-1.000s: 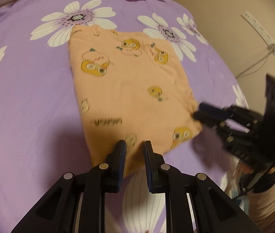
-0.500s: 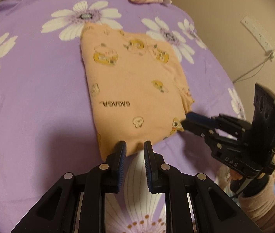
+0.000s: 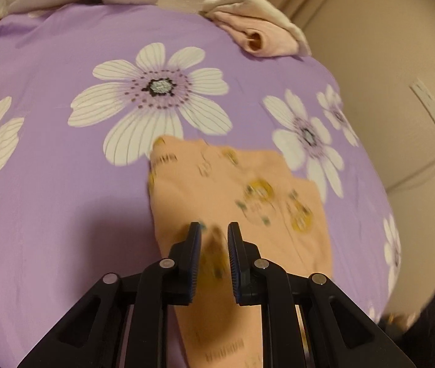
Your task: Fold small clothes
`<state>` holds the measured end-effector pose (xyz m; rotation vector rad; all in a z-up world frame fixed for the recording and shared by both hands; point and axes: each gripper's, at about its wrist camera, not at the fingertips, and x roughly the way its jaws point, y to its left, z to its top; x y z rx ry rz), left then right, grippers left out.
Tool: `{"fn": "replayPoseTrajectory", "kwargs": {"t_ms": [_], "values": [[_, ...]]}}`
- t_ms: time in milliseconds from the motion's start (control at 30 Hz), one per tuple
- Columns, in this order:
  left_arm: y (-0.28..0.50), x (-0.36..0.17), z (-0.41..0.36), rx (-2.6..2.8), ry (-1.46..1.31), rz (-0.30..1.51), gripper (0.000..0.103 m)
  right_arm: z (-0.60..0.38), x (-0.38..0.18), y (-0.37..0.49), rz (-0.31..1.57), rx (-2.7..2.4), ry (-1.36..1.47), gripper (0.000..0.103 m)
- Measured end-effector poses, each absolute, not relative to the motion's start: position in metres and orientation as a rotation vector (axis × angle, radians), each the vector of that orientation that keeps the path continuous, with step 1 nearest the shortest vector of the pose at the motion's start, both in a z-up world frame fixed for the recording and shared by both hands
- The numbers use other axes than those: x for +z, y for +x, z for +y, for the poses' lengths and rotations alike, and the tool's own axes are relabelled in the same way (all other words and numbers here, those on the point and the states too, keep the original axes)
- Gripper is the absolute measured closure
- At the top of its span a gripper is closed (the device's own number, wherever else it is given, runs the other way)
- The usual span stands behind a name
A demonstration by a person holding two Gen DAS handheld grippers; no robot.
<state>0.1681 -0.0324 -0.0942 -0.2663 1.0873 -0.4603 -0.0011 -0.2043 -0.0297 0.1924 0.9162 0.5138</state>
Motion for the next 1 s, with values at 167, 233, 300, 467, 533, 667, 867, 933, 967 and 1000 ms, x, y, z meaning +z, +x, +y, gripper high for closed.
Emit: {"fn": "replayPoseTrajectory", "kwargs": {"t_ms": [167,233,300,467,533,667,867,933,967,1000], "values": [[0.189,-0.127,-0.037,-0.408,-0.249,1.181,0.088,-0.181,-0.047,0.010,0.961,0.555,0.184,0.087],[0.190,-0.130,-0.035,-0.411,-0.250,1.176,0.088,-0.176,-0.053,0.011,0.983,0.558,0.167,0.088],[0.189,-0.128,-0.031,-0.419,-0.267,1.175,0.088,-0.175,-0.057,0.013,1.002,0.566,0.170,0.088],[0.161,-0.103,-0.025,-0.471,-0.233,1.125,0.088,-0.189,-0.039,0.011,0.959,0.555,0.192,0.087],[0.145,-0.095,-0.026,-0.503,-0.217,1.102,0.088,-0.202,-0.031,0.016,0.929,0.514,0.209,0.085],[0.112,-0.091,-0.026,-0.546,-0.180,1.083,0.088,-0.229,-0.031,0.031,0.928,0.360,0.223,0.086],[0.082,-0.111,-0.029,-0.550,-0.121,1.102,0.088,-0.235,-0.055,0.031,1.012,0.260,0.171,0.090],[0.081,-0.109,-0.028,-0.549,-0.133,1.096,0.088,-0.234,-0.058,0.029,1.009,0.253,0.156,0.090],[0.082,-0.107,-0.027,-0.548,-0.140,1.098,0.088,-0.233,-0.056,0.029,1.012,0.250,0.154,0.090],[0.081,-0.104,-0.024,-0.549,-0.152,1.098,0.088,-0.234,-0.054,0.028,1.016,0.251,0.157,0.088]]}}
